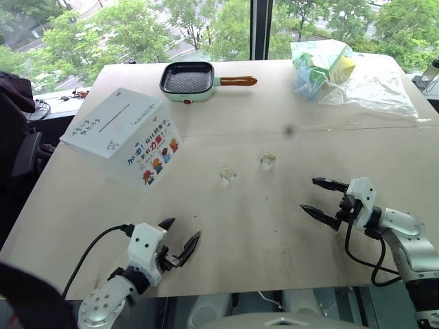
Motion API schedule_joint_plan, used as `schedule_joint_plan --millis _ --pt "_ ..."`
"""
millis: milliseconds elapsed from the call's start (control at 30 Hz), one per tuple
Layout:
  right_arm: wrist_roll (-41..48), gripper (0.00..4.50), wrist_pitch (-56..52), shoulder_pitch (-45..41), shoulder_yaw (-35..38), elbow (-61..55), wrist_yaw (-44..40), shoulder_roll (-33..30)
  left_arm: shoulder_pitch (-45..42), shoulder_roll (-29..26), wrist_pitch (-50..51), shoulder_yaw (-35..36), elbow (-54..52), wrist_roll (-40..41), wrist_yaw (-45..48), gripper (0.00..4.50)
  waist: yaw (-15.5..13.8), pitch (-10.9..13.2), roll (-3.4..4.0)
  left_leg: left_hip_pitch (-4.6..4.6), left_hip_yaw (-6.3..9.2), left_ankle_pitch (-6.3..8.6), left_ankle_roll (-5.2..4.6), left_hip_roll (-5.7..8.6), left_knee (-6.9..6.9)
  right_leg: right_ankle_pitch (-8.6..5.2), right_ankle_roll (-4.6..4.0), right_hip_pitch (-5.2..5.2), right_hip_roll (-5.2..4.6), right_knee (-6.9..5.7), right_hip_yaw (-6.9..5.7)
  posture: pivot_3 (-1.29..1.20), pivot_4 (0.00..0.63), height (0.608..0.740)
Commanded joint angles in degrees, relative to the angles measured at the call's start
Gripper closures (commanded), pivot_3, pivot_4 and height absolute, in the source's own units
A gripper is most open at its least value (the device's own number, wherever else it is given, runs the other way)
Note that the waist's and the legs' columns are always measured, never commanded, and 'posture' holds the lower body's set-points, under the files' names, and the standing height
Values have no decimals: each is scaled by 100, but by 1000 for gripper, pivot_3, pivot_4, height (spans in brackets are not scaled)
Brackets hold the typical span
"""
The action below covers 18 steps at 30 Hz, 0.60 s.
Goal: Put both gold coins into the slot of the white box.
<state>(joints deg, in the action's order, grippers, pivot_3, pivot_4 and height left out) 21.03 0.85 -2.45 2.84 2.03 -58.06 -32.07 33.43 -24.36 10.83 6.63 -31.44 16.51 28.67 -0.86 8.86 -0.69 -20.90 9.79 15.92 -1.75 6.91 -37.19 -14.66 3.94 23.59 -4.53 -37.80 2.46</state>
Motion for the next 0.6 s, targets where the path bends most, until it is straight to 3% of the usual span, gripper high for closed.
schedule_joint_plan --millis 33,600 --pt "154 71 -10 -94 65 -26 -81 10 12 8 -24 171 -248 130 6 366 0 0 0 0 0 0 0 0 0 0 0 0 0 0 0 0 150 736" --pt "22 71 -143 -542 -67 134 33 236 -169 -79 49 307 -491 274 88 366 5 0 0 0 0 -1 2 0 0 0 -1 0 0 0 0 0 150 736"
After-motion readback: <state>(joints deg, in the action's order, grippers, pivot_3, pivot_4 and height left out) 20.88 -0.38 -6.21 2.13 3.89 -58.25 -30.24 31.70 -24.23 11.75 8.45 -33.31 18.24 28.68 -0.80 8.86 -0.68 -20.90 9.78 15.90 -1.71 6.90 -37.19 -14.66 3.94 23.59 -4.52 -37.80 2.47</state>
